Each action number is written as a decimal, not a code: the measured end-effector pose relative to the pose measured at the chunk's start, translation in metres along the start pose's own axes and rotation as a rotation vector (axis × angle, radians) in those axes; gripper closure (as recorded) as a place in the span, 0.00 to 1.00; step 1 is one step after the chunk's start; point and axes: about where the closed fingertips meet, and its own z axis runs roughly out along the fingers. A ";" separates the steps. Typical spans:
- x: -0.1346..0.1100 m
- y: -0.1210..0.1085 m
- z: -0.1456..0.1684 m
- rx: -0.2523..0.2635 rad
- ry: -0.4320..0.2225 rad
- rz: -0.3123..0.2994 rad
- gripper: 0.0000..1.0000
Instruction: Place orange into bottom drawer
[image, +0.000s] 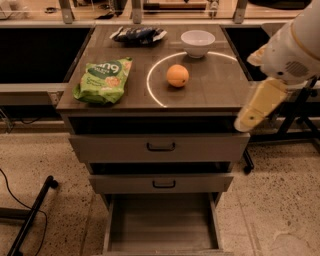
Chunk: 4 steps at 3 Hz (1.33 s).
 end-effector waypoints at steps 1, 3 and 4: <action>-0.023 -0.033 0.030 0.023 -0.133 0.095 0.00; -0.033 -0.041 0.039 0.023 -0.167 0.101 0.00; -0.042 -0.048 0.047 0.024 -0.200 0.107 0.00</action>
Offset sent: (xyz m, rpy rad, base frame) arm 0.0385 0.0151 -0.0094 0.1258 -0.0264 -0.0558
